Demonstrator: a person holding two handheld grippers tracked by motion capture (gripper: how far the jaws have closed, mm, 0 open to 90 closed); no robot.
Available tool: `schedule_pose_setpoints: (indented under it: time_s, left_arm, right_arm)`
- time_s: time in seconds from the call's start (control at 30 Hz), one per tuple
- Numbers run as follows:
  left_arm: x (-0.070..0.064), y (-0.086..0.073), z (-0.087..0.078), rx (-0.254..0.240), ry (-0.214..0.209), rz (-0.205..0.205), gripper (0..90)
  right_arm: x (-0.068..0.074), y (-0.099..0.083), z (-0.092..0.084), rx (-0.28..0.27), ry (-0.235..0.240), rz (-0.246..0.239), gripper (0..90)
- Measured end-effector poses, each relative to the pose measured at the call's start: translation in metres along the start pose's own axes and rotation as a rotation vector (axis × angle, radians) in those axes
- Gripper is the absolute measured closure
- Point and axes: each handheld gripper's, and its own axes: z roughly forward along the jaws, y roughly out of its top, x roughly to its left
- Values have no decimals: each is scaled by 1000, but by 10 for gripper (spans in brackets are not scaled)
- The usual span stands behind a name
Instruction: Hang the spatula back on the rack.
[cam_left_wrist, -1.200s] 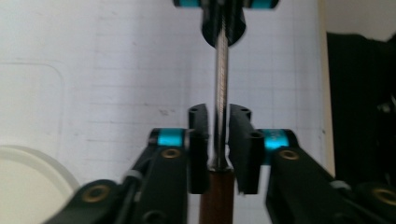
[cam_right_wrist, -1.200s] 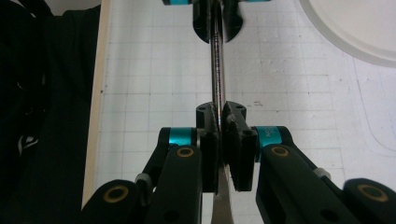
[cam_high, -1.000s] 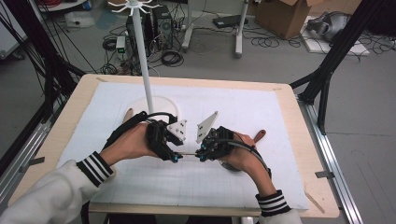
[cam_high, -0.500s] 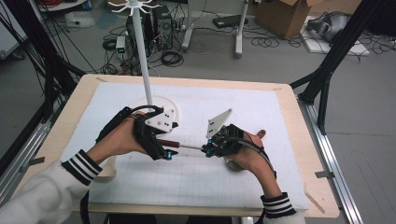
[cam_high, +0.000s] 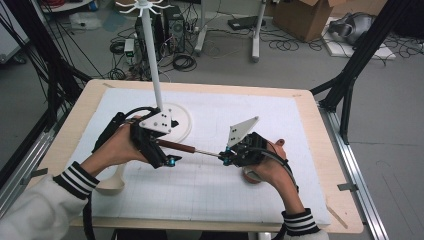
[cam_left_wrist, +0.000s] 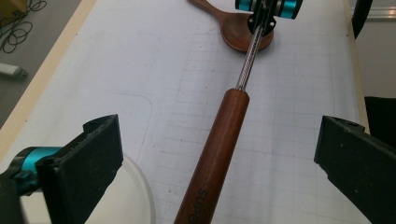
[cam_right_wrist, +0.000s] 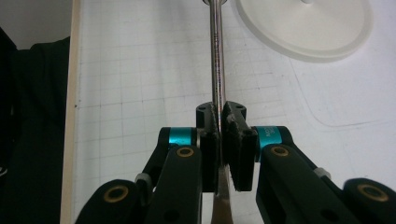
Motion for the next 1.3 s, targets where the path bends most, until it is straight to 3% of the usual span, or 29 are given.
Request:
schedule_pose_setpoints:
  time_s: [0.33,0.43,0.8,1.1,1.3]
  left_arm:
    - [5,-11,-17,-65,17,-39,17]
    - [6,-13,-23,-83,14,-32,17]
    - [3,-20,-35,-109,-61,13,34]
    - [2,-17,-33,-39,-105,69,97]
    - [2,-18,-33,-27,-142,86,176]
  right_arm:
    - [0,-5,-7,-58,-9,-6,850]
    - [0,-6,-9,-76,5,-11,850]
    - [0,-9,-14,-121,36,-17,850]
    - [1,-8,-11,-125,66,-35,850]
    - [1,-7,-11,-125,69,-47,850]
